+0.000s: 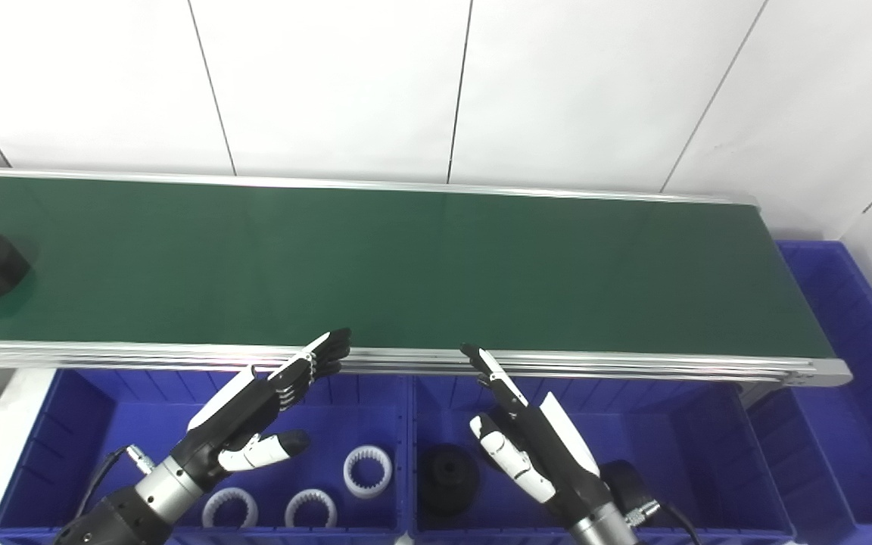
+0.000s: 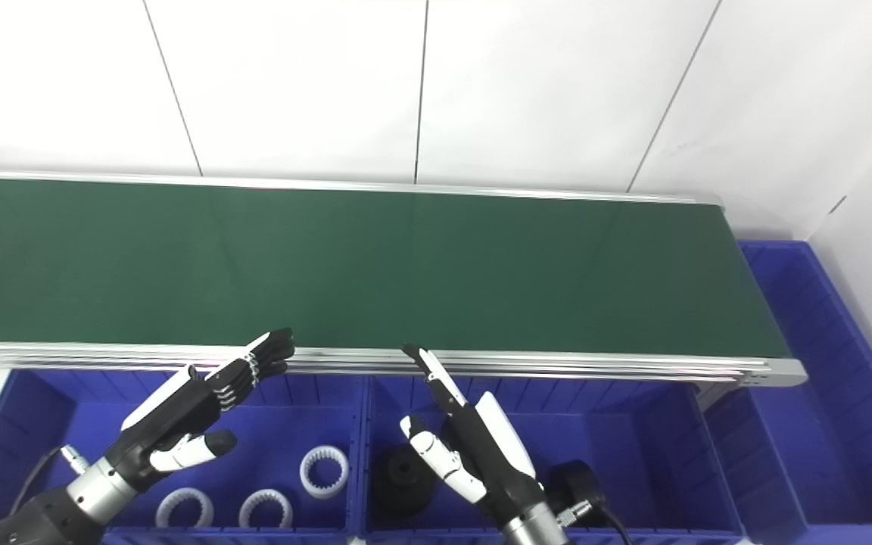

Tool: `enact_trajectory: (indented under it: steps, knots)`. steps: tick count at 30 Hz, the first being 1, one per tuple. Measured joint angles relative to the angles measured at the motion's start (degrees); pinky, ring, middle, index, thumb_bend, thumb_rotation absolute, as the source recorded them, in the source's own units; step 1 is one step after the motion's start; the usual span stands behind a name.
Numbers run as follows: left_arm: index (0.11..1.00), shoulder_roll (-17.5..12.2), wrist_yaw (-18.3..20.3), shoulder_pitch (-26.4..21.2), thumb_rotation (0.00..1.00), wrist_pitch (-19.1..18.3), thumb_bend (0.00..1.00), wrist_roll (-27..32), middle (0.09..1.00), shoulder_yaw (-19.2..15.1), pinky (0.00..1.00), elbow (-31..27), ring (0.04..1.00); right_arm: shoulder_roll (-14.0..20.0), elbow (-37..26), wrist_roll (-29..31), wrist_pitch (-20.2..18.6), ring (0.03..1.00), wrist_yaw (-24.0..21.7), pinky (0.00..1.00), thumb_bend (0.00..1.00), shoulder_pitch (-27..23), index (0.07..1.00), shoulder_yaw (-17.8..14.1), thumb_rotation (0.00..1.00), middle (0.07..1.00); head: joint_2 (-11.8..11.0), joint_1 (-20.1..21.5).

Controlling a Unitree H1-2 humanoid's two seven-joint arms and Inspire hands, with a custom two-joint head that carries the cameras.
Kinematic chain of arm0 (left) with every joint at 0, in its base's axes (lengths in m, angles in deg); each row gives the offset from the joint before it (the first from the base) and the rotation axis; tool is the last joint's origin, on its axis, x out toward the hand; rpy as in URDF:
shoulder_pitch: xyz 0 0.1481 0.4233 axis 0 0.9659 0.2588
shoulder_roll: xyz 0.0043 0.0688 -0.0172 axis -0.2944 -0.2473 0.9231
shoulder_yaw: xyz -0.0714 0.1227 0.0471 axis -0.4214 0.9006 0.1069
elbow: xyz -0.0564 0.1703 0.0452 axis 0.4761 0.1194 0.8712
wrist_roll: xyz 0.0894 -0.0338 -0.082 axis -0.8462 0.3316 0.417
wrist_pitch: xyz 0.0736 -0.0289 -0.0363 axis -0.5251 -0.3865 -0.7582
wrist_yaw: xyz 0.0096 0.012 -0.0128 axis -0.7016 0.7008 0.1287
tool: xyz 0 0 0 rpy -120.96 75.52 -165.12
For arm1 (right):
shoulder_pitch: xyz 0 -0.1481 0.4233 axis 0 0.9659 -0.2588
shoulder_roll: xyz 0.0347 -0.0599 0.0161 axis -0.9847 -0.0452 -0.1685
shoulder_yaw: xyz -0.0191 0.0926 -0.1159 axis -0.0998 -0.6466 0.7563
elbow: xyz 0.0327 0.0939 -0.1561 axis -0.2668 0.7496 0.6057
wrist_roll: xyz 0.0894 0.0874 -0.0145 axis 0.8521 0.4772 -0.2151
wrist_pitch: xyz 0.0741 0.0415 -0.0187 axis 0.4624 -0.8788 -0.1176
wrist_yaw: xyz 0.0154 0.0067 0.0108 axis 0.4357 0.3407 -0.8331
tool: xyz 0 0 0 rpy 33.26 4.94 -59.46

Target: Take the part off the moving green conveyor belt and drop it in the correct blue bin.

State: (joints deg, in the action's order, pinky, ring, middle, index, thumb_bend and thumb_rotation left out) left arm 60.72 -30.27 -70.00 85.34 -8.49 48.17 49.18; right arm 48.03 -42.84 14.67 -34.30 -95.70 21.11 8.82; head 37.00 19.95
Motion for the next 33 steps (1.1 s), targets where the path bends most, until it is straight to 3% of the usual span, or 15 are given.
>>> enact_trajectory:
  steps: [33]
  knots:
    - [0.983,0.0,-0.1,0.1,0.76,-0.3,0.47,-0.7,1.000,0.1,0.95,-0.5,0.988,0.2,-0.8,0.3,0.0,0.984,-0.1,0.94,0.36,0.3,0.980,-0.1,1.00,1.000,0.5,-0.1]
